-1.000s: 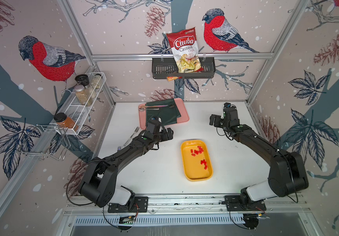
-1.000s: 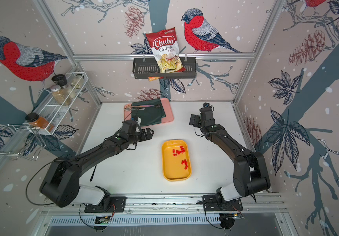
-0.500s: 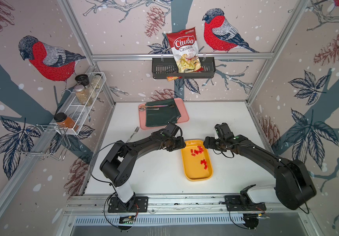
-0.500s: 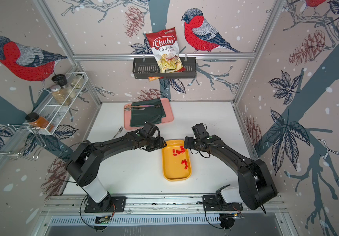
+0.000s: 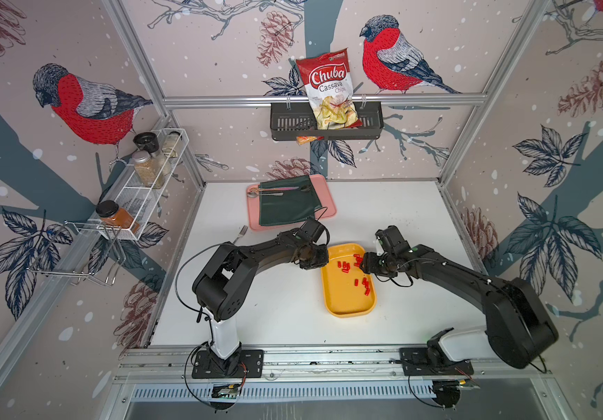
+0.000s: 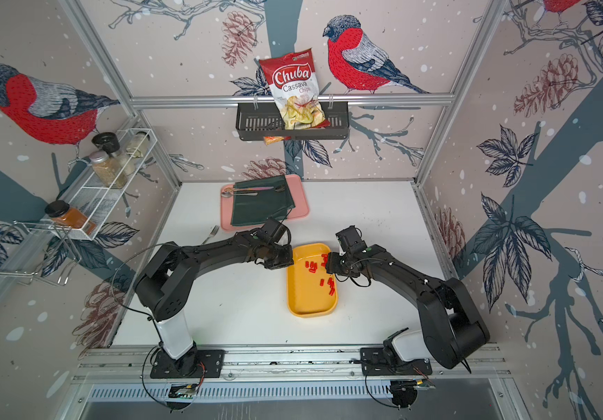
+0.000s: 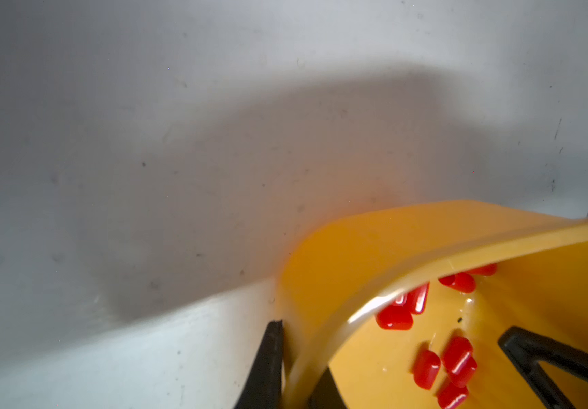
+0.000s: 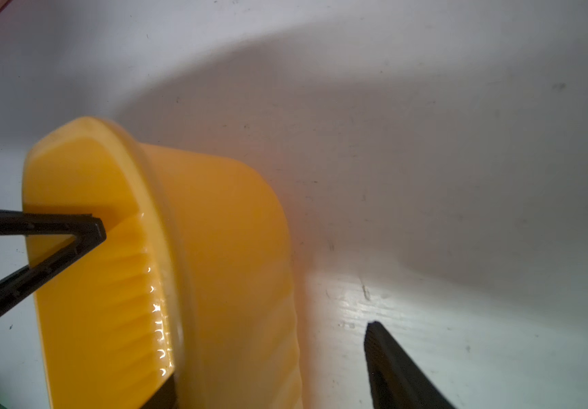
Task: Take the screw protection sleeves out of the storage box
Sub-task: Move the storage box to the center of the board.
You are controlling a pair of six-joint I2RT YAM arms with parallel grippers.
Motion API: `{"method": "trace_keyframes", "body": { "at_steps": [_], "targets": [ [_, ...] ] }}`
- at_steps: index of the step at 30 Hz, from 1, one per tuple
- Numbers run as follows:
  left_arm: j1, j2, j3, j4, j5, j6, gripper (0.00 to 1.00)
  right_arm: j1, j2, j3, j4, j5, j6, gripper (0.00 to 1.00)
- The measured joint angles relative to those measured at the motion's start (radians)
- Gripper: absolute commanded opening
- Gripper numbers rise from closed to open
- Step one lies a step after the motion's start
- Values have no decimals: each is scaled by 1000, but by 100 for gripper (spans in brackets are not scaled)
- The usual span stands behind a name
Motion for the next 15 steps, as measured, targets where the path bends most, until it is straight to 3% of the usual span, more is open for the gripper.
{"method": "trace_keyframes", "body": {
  "at_steps": [15],
  "targets": [
    [140, 79, 208, -188, -114, 172, 11, -1, 261, 205, 92, -81, 0, 61]
  ]
}}
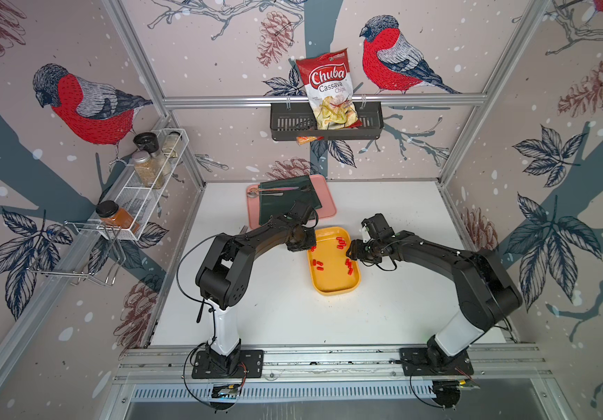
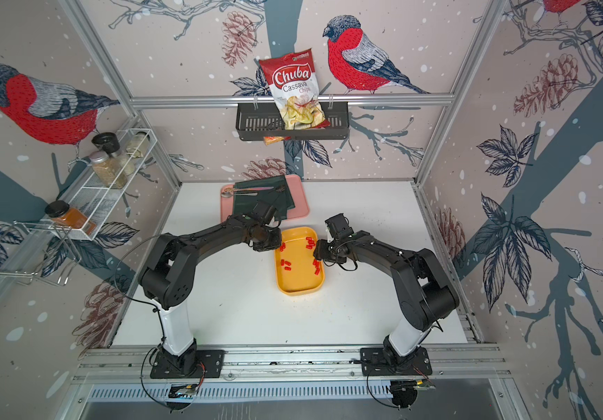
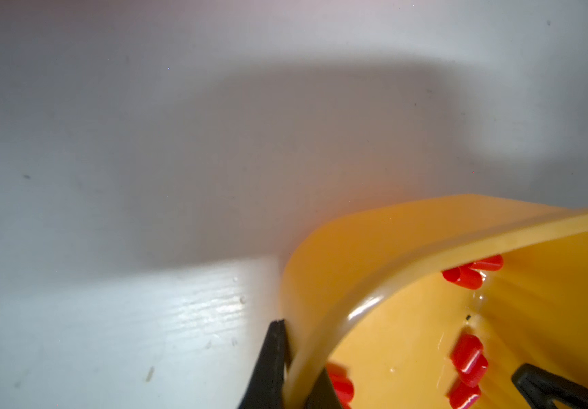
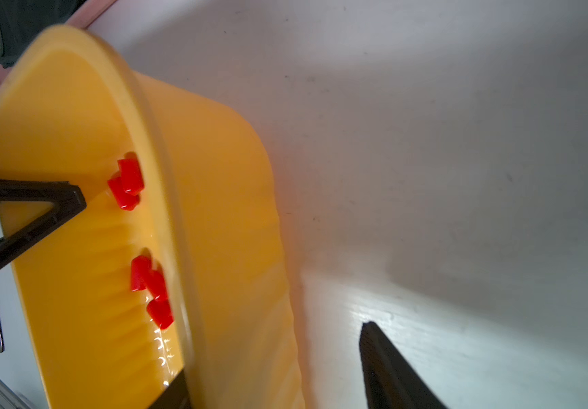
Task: Take the screw protection sleeves out of the storage box
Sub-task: Move the storage box to the center of the board.
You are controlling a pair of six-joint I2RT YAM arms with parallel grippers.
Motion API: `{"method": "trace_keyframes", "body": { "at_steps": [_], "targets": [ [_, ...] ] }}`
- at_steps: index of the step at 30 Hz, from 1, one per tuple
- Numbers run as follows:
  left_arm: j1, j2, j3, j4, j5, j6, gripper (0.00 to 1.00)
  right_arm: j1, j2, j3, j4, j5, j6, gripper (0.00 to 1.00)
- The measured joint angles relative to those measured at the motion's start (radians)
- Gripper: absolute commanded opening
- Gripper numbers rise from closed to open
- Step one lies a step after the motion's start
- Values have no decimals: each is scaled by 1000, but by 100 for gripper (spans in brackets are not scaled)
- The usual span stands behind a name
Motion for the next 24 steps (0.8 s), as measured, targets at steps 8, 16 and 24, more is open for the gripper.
{"method": "trace_keyframes", "body": {
  "at_steps": [8, 16, 24],
  "targets": [
    [5, 84, 110, -89, -48, 119, 16, 3, 57, 75, -19, -33, 0, 66],
    [11, 73, 130, -111, -68, 137, 55, -11, -2, 97, -115, -16, -2, 72],
    [21, -104, 37, -71, -30, 71, 63, 43, 5, 354, -276, 51, -143, 68]
  ]
}}
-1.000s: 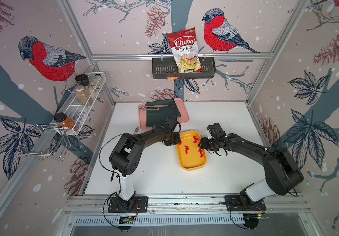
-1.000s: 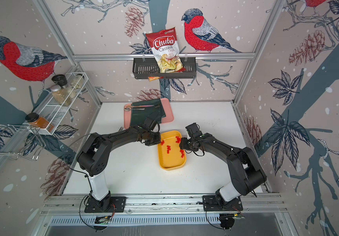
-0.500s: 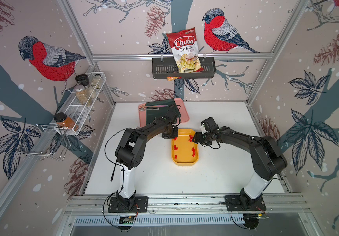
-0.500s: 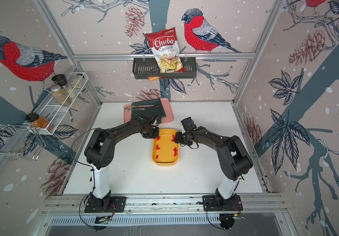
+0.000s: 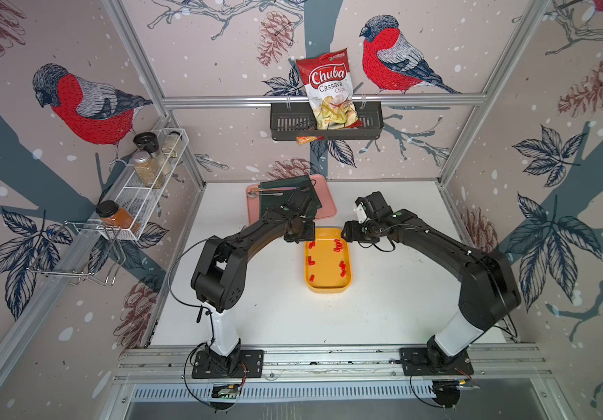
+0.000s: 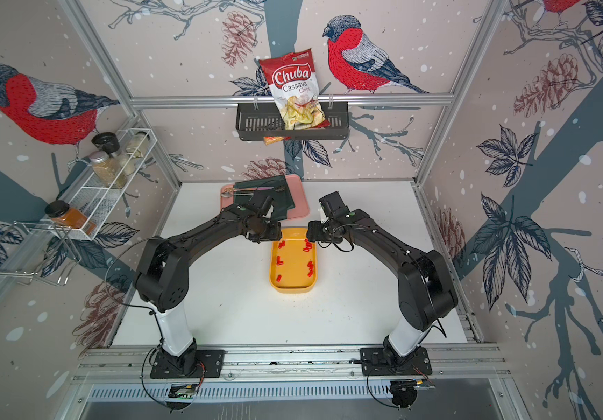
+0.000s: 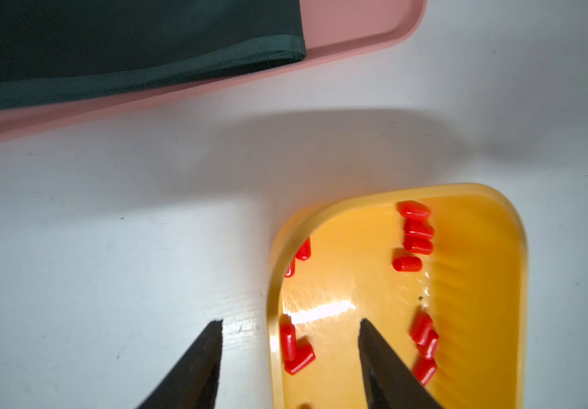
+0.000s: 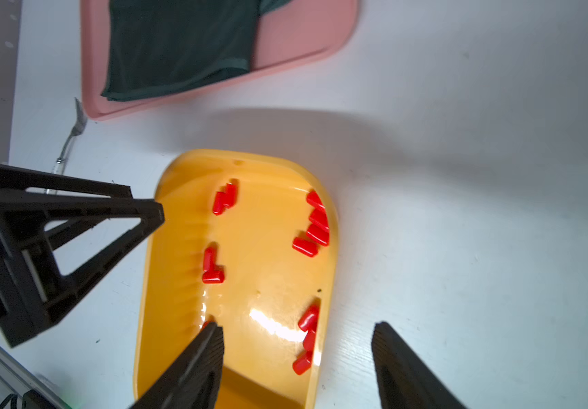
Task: Take the screw protection sleeves out of the storage box
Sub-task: Move the storage box to the center of the board, then pick up the screw protection sleeve from the storage box.
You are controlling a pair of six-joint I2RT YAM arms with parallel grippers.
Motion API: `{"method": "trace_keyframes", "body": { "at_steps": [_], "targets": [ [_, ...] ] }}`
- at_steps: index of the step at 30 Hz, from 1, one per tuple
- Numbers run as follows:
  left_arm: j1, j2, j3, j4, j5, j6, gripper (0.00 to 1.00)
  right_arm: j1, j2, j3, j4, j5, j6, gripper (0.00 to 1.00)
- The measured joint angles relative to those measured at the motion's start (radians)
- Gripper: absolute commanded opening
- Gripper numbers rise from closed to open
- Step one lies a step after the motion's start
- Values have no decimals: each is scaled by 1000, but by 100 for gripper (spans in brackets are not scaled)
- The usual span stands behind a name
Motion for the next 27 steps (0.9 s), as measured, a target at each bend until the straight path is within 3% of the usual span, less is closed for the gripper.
{"method": "trace_keyframes", "body": {
  "at_steps": [7, 12, 16, 21, 27],
  "targets": [
    [19, -285, -286, 135, 18, -142, 63, 64, 97, 101, -110, 8, -142, 63],
    [19, -455, -470, 212, 13, -258, 63, 82, 125, 98, -125, -57, -138, 62],
    [19, -486, -501, 272, 22, -277, 63, 104, 159, 127, -122, -94, -33, 62],
    [19, -476, -531, 296, 83, -233, 62, 131, 220, 229, -122, -57, 94, 59],
    [19, -546, -595, 316, 119, -196, 63, 179, 368, 399, -212, 61, 77, 57]
  ]
}}
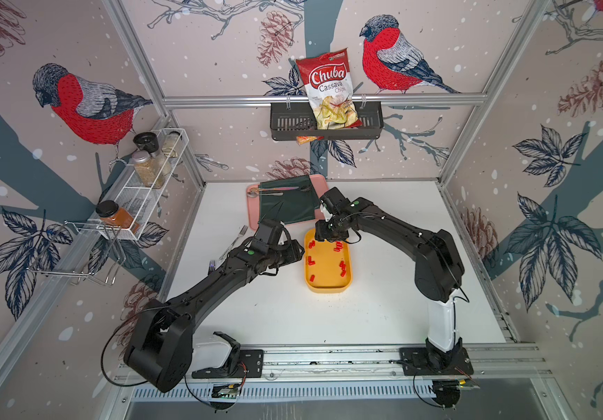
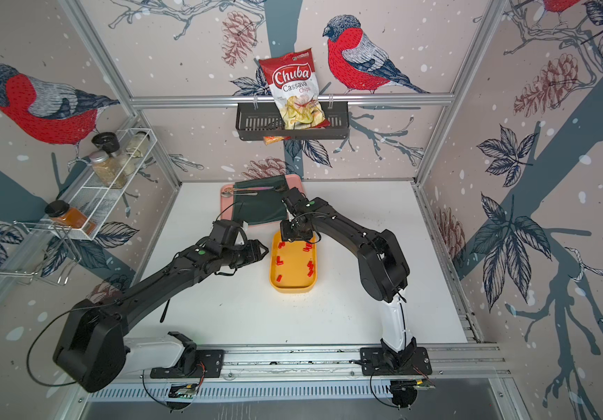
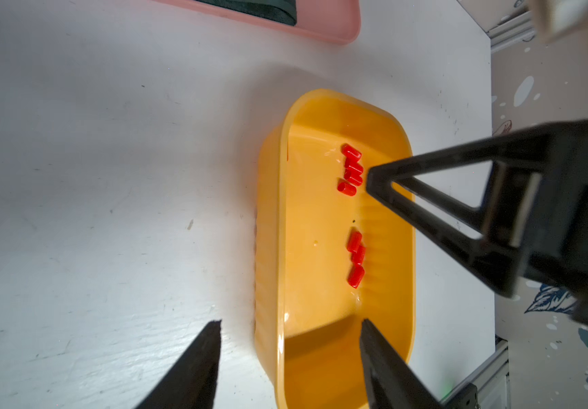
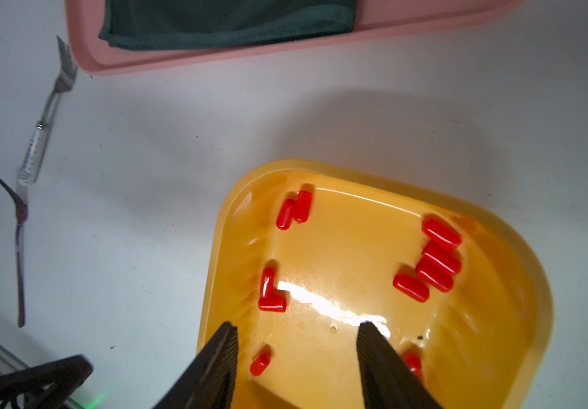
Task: Take the screw protection sleeves out of the storage box
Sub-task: Pick up the screw protection sleeve from the storage box.
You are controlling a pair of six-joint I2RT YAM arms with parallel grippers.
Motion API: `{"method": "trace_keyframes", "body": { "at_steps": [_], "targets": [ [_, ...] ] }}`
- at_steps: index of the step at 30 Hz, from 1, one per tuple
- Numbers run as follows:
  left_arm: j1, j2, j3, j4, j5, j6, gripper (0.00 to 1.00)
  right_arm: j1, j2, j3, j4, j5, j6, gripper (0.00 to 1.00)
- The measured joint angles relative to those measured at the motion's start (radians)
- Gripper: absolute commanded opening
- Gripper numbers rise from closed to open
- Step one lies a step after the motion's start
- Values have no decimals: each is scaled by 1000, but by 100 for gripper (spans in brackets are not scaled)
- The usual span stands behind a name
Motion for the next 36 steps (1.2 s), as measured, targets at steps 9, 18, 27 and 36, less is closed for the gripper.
{"method": "trace_keyframes", "body": {
  "at_steps": [9, 18, 27, 36],
  "targets": [
    [-2, -50, -89, 58, 2, -6, 63, -4, 27, -22, -121, 183, -140, 57],
    [-4, -27, -89, 77, 2, -4, 63, -19, 64, -26, -113, 212, -246, 54],
    [-4, 12, -76, 86, 2, -2, 62, -24, 110, -5, -104, 186, -273, 50],
    [-4, 36, -69, 100, 0, -2, 62, -27, 121, -3, -99, 183, -274, 45]
  ]
}}
